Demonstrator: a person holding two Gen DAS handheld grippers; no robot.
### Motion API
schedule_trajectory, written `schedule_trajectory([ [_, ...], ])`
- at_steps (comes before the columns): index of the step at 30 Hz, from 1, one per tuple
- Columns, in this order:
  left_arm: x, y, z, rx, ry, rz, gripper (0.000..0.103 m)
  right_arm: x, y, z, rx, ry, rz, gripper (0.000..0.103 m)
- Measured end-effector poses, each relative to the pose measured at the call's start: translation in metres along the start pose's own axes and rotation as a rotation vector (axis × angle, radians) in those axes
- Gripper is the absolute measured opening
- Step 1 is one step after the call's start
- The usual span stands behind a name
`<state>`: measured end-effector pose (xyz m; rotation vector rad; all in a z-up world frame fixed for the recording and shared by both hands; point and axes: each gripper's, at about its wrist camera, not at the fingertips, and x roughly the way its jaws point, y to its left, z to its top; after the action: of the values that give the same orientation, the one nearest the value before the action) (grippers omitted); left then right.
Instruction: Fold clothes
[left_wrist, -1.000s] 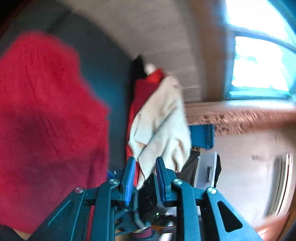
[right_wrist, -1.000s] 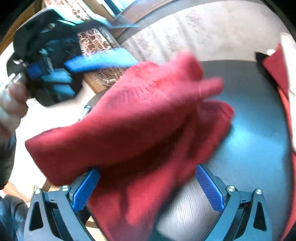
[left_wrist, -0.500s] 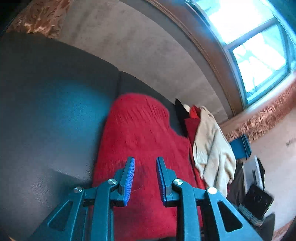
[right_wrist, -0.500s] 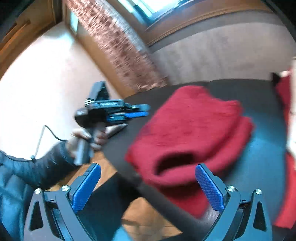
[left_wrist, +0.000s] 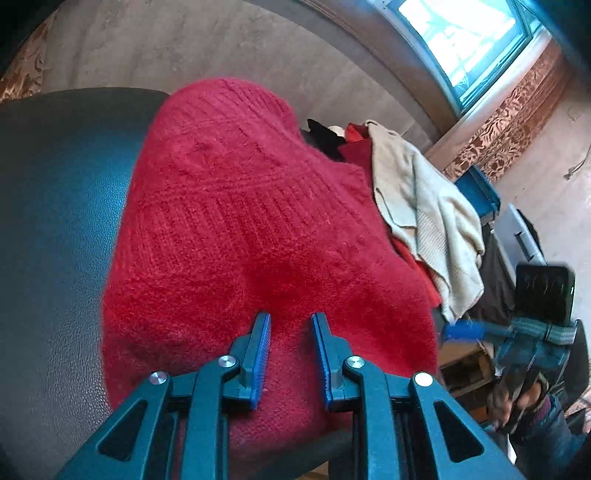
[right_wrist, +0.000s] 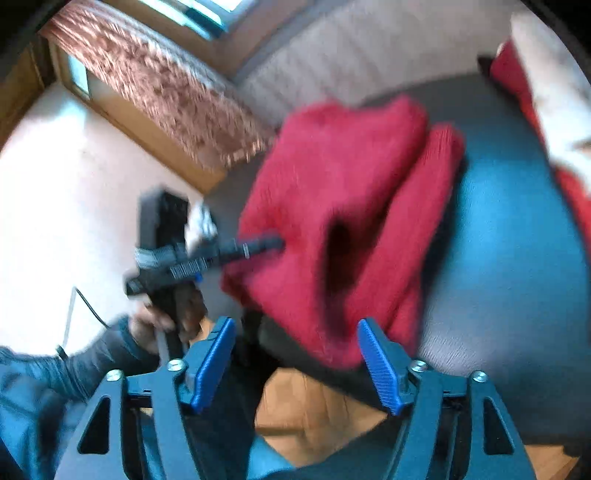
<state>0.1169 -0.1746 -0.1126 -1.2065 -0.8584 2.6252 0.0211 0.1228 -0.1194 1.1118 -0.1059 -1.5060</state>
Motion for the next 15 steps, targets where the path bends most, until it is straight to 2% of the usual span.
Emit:
schedule_trajectory([
  [2,-0.002,0.002,0.0,-0.019,-0.011,-0.018,0.022,-0.006,0.005,0.02,-0.011,-0.071,-0.006,0.082],
  [4,-0.009,0.008,-0.002,-0.023,-0.022,-0.025,0.022,-0.004,0.0,0.04,-0.001,-0.129,-0.035,0.093],
  [6,-0.011,0.004,-0.001,-0.009,-0.038,-0.027,0.022,0.005,-0.013,0.061,0.028,-0.174,-0.079,0.094],
  [11,-0.02,0.007,-0.001,0.017,-0.05,-0.041,0.023,0.049,-0.049,0.089,0.15,-0.178,-0.173,0.093],
  [15,-0.018,0.004,-0.003,0.034,-0.063,-0.057,0.024,0.071,-0.062,0.1,0.19,-0.185,-0.182,0.084],
])
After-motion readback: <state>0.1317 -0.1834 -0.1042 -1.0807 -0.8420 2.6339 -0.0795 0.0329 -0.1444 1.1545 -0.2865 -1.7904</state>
